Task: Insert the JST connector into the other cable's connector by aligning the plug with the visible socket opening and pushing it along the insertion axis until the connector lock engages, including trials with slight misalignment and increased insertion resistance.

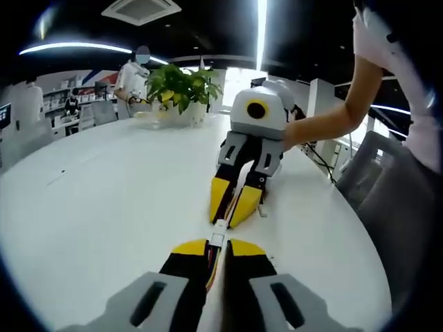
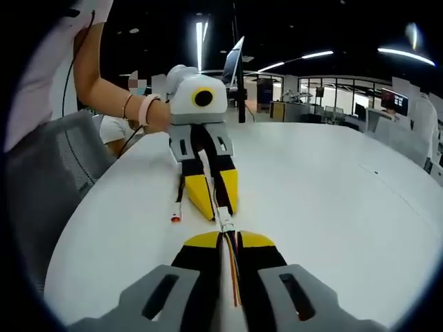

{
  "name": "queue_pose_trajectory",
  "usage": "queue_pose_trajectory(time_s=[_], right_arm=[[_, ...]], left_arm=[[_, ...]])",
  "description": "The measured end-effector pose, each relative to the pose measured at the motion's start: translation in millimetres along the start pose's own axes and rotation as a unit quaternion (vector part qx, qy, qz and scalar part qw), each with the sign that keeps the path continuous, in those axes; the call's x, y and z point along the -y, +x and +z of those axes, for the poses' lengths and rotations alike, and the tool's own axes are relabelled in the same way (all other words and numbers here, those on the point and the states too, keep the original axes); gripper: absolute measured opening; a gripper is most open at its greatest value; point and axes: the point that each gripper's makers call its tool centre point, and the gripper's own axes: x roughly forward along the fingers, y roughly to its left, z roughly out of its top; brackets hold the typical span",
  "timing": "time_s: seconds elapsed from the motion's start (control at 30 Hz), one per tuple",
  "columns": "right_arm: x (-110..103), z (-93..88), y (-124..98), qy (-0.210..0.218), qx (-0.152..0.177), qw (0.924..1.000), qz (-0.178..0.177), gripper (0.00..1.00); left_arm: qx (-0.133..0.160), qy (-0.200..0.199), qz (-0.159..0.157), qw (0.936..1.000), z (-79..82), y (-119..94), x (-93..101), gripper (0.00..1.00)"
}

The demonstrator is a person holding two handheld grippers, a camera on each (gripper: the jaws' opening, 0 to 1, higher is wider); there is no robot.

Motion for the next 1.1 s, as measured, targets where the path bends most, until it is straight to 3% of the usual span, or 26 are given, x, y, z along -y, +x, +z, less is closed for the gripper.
queue_pose_trajectory(time_s=[0.17, 0.23, 0.37, 0.7, 0.83, 0.97, 1.1], right_arm=[[-4, 1.3, 0, 0.008, -0.002, 1.0000, -0.002, 0.10], [-5, 2.0, 0, 0.009, -0.003, 1.0000, -0.002, 0.10], [-6, 2.9, 0, 0.011, -0.005, 0.9999, -0.005, 0.11], [-8, 17.0, -18, 0.018, 0.012, 0.9996, -0.021, 0.10], [-13, 21.8, -27, 0.018, 0.016, 0.9994, -0.024, 0.09], [-16, 22.0, -37, 0.015, 0.023, 0.9994, -0.020, 0.09], [-21, 11.0, -39, 0.005, 0.000, 0.9999, -0.009, 0.08]], left_arm=[[-0.005, 0.004, 0.008, 0.9999, -1.0, -3, -0.7, 0.08], [-0.004, -0.018, 0.010, 0.9998, -1.4, -5, 0.6, 0.11], [-0.006, -0.009, 0.013, 0.9999, -0.5, -8, 3.5, 0.12], [0.019, -0.016, 0.031, 0.9992, 18.2, -24, 2.3, 0.12], [0.007, -0.026, 0.037, 0.9989, 15.8, -27, 4.9, 0.18], [0.006, -0.024, 0.034, 0.9991, 15.3, -32, 13.7, 0.18], [-0.006, -0.022, 0.030, 0.9993, 10.6, -35, 23.9, 0.18]])
